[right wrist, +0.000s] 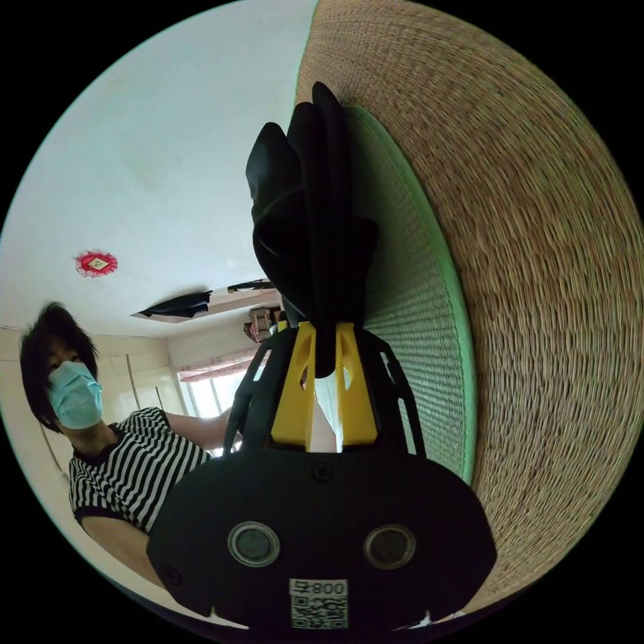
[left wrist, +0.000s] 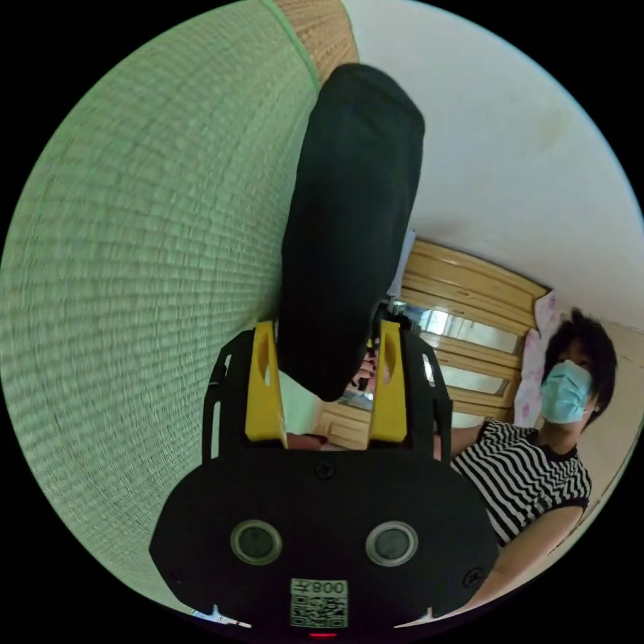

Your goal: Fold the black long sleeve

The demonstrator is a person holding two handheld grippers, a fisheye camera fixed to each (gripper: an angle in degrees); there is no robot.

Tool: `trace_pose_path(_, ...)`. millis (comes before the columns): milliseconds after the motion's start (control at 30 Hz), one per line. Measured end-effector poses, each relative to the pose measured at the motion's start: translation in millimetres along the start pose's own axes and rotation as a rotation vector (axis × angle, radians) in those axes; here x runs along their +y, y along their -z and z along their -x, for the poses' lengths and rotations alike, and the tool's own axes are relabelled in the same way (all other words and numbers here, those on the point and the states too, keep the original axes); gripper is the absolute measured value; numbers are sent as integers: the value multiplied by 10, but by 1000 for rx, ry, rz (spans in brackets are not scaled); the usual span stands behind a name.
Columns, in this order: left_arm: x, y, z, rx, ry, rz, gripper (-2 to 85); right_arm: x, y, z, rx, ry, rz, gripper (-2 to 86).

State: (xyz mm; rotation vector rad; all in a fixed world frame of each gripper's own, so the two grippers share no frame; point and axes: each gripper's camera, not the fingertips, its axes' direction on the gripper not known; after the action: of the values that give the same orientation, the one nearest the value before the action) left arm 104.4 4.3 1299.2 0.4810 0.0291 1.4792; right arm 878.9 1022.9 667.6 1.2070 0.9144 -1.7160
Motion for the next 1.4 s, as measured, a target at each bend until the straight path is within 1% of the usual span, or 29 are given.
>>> trace_pose_path(67, -136, -51, -40, 5, 7, 18, 154, 77, 105, 50, -3, -7, -9, 44)
trace_pose_path(133, -210, -68, -144, 20, 0, -6, 132, 161, 219, 117, -14, -9, -13, 44)
trace_pose_path(233, -219, -84, -352, 28, -3, -34, 122, 338, 387, 292, -21, -5, 10, 42)
trace_pose_path(333, -148, -148, -591, 17, 14, -17, 119, 632, 577, 505, -29, -6, 48, 40)
trace_pose_path(567, 238, -450, -966, 8, 137, 55, 116, 1754, 1016, 940, -45, -105, 126, 36)
trace_pose_path(633, 360, -584, -1083, 21, 181, 67, 115, 2054, 1123, 1051, -47, -132, 127, 35)
trace_pose_path(767, 428, -798, -1341, 26, 192, 88, 114, 2702, 1401, 1406, -46, -169, 89, 31)
trace_pose_path(900, 325, -1108, -1731, 49, 152, 128, 110, 3222, 1761, 1923, -33, -149, 35, 29)
trace_pose_path(1000, 141, -1404, -2040, 54, 101, 156, 107, 3475, 2082, 2297, -22, -113, -11, 28)
trace_pose_path(1133, -230, -1919, -2541, 64, 29, 152, 103, 3654, 2566, 2737, -49, -55, -82, 27)
trace_pose_path(1267, -651, -2496, -3051, 76, -49, 144, 102, 3680, 3293, 3318, -49, 53, -131, 25)
trace_pose_path(1333, -986, -2969, -3465, 98, -127, 128, 102, 3640, 3677, 3614, -36, 120, -145, 23)
trace_pose_path(1400, -1251, -3366, -3816, 119, -203, 108, 102, 3545, 4283, 4074, -20, 241, -165, 21)
